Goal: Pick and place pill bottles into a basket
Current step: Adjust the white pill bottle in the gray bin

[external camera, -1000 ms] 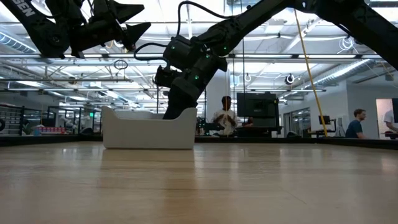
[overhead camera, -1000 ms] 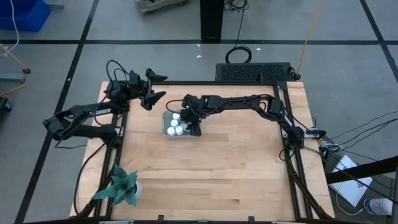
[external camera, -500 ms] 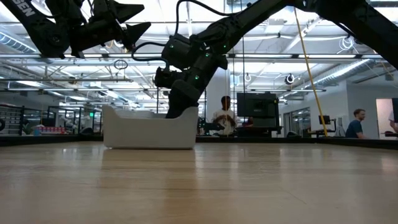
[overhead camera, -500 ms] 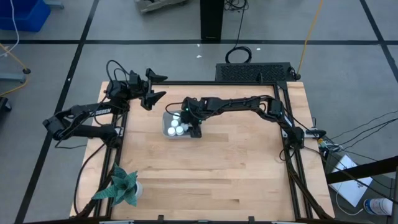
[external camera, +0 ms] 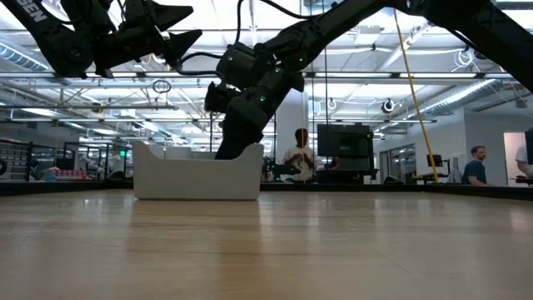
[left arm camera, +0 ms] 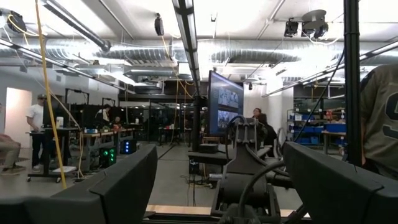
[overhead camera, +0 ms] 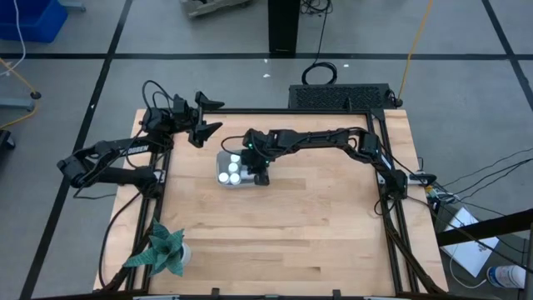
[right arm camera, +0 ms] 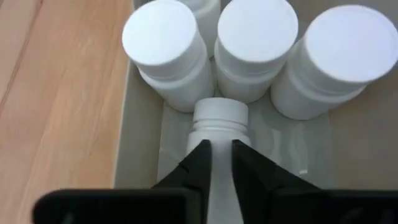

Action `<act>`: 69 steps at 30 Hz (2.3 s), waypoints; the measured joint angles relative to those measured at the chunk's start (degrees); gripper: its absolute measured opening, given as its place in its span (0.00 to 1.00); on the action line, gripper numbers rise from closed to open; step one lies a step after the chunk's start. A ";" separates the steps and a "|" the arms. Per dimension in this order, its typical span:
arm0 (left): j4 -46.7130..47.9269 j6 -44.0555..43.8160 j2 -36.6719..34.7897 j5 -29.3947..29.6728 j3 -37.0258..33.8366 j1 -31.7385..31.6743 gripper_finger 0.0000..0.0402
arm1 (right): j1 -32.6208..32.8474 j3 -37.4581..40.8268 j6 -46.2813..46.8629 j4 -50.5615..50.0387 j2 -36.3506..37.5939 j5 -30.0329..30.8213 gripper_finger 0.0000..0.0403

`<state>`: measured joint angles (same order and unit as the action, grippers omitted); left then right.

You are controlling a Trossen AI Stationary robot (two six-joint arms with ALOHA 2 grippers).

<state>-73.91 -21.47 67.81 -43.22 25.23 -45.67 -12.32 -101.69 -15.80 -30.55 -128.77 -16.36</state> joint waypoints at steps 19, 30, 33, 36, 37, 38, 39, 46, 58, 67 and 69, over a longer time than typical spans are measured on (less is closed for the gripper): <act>0.00 0.02 0.00 0.04 0.00 0.00 0.87 | 0.17 0.07 -1.87 -1.00 -0.07 3.03 0.50; 0.00 0.02 0.00 0.04 0.00 0.00 0.87 | 0.45 0.11 -1.22 -0.63 -0.17 4.75 0.54; 0.00 0.00 0.00 0.05 0.00 0.00 0.87 | 0.51 0.11 -1.48 -0.65 -0.17 4.63 0.43; 0.00 0.02 0.00 0.04 0.00 0.00 0.87 | 0.55 0.09 -1.91 -0.82 -0.17 4.55 0.39; 0.00 0.00 0.00 0.04 0.00 0.00 0.87 | 0.57 0.09 -1.98 -0.80 -0.17 4.55 0.39; 0.00 0.01 0.01 0.04 0.00 0.00 0.88 | 0.57 0.07 -2.01 -0.83 -0.17 4.55 0.39; 0.00 0.02 0.02 0.04 0.00 0.00 0.88 | 0.57 0.07 -2.01 -0.89 -0.17 4.55 0.39; 0.00 0.02 0.00 0.04 0.00 0.00 0.87 | 0.59 0.07 -2.03 -1.13 -0.17 4.90 0.39; 0.00 0.00 0.00 0.08 0.00 0.00 0.88 | 0.89 0.28 -1.75 -1.55 1.98 5.68 0.39; 0.00 0.00 0.01 0.09 0.00 -0.01 0.87 | 0.87 -1.19 -1.80 -2.44 2.53 6.18 0.39; 0.00 0.00 0.00 0.09 0.00 0.00 0.88 | 0.87 -2.16 -2.07 -3.08 2.56 7.41 0.39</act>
<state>-73.91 -21.47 67.81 -43.13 25.23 -45.67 -11.44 -103.85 -17.87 -33.63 -126.21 -8.95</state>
